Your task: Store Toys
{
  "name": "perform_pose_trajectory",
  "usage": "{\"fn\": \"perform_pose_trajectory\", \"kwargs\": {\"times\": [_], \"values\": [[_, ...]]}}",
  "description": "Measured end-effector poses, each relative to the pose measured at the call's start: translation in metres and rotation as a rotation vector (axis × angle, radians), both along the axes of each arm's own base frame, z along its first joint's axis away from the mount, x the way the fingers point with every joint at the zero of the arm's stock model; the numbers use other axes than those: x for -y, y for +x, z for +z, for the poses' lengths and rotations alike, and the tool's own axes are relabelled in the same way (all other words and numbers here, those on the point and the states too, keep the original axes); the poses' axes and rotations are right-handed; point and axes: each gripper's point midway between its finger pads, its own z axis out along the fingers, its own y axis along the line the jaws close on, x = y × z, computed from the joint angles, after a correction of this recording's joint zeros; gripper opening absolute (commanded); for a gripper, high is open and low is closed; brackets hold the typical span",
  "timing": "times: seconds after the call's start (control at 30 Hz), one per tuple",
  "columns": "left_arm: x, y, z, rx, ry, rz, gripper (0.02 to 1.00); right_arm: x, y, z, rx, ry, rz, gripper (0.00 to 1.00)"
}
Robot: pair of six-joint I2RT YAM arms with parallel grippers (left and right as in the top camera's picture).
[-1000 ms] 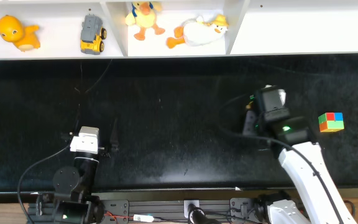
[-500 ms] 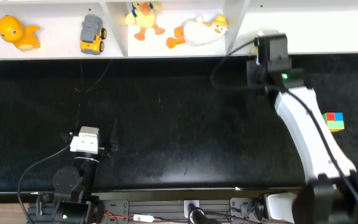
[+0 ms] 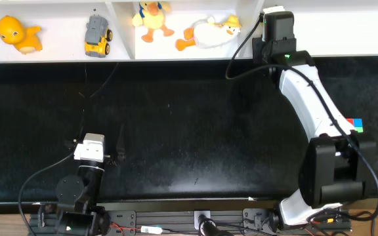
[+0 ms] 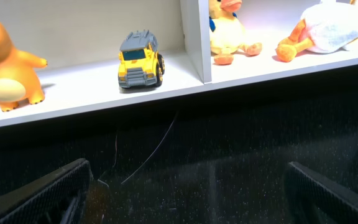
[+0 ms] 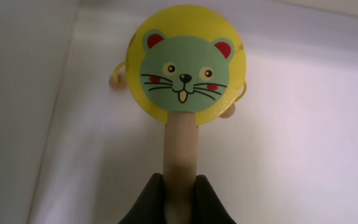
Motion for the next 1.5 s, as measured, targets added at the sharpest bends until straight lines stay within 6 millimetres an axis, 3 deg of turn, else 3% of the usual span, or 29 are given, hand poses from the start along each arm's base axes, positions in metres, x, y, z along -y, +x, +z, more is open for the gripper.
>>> {"fn": "perform_pose_trajectory", "kwargs": {"times": [0.07, 0.1, 0.13, 0.27, 0.37, 0.47, 0.57, 0.77, 0.93, 1.17, 1.37, 1.5], "values": [[0.0, 0.0, 0.0, 0.0, 0.0, 0.0, 0.998, 0.001, 0.0, -0.002, -0.006, 0.001, -0.002, 0.343], [0.0, 0.0, 0.0, 0.0, 0.0, 0.0, 0.998, 0.002, -0.002, -0.003, -0.016, 0.0, -0.004, 0.485], [0.0, 0.0, 0.0, 0.0, 0.0, 0.0, 0.998, 0.002, -0.004, -0.005, -0.026, 0.0, -0.004, 0.535], [0.0, 0.0, 0.0, 0.0, 0.0, 0.0, 0.998, 0.0, -0.012, -0.013, -0.074, 0.008, 0.01, 0.722], [0.0, 0.0, 0.0, 0.0, 0.0, 0.0, 0.998, -0.003, -0.023, -0.013, -0.112, 0.015, 0.023, 0.803], [0.0, 0.0, 0.0, 0.0, 0.0, 0.0, 0.998, -0.004, -0.048, -0.003, -0.109, 0.021, 0.039, 0.895], [0.0, 0.0, 0.0, 0.0, 0.0, 0.0, 0.998, -0.002, -0.095, 0.014, -0.082, 0.03, 0.049, 0.985], [0.0, 0.0, 0.0, 0.0, 0.0, 0.0, 0.998, 0.014, -0.2, 0.035, -0.05, 0.037, 0.042, 0.996], [0.0, 0.0, 0.0, 0.0, 0.0, 0.0, 0.998, 0.02, -0.247, 0.044, -0.038, 0.039, 0.043, 0.996], [0.0, 0.0, 0.0, 0.0, 0.0, 0.0, 0.998, 0.023, -0.269, 0.063, 0.039, 0.048, 0.045, 0.996], [0.0, 0.0, 0.0, 0.0, 0.0, 0.0, 0.998, 0.025, -0.274, 0.057, 0.006, 0.04, 0.043, 0.996], [0.0, 0.0, 0.0, 0.0, 0.0, 0.0, 0.998, 0.049, -0.275, 0.049, -0.046, -0.013, -0.024, 0.98]]}}
